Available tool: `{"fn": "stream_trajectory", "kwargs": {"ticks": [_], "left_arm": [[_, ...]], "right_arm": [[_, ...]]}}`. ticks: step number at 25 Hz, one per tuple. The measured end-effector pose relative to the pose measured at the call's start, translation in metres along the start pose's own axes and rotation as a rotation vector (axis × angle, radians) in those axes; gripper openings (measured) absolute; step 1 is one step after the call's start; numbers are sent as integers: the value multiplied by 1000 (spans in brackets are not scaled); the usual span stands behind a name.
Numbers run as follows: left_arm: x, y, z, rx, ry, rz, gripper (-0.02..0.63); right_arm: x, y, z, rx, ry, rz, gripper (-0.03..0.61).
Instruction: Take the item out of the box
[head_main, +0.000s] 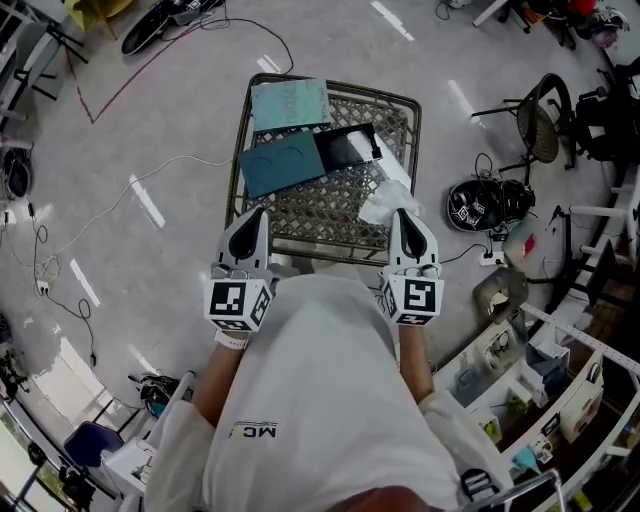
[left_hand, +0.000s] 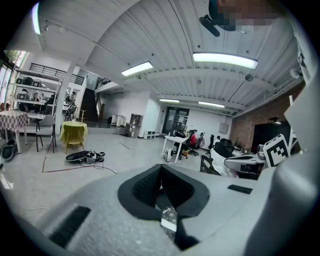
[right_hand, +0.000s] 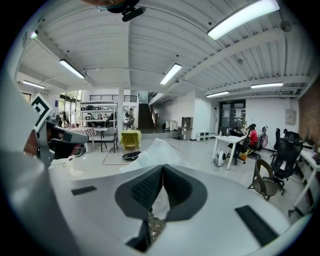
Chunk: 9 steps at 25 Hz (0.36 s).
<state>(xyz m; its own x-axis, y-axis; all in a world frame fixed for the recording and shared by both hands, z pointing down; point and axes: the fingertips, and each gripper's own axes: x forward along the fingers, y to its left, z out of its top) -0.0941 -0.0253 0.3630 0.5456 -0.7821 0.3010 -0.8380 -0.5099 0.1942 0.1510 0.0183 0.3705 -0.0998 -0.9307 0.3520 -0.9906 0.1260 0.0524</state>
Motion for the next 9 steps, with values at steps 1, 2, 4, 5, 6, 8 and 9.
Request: {"fn": "stream_trajectory", "kwargs": {"ticks": [1,2,4,5,6,8,9], "left_arm": [[2,-1,0,1,1,-2,23],[4,-3,0,3,2,-5,23],[7,-6,1,4,3,-7,23],[9,-8,1,6,4,-8,23],[12,-10,1,8,4,-9,23],[18,-14,2,11,3,-11,23],[21,-17,3,12,3,-13,23]], "right_arm": [[0,-1,-1,1,1,0,17],[1,-3,-1,1,2,1,17],[2,-5,-1,2,2,4,17],[3,-7,-1,2,2,7,17],[5,-9,-2,3,1,9,17],[7,-14,-2,4,0,12,17],[8,-17,-2,5,-1,14,17]]}}
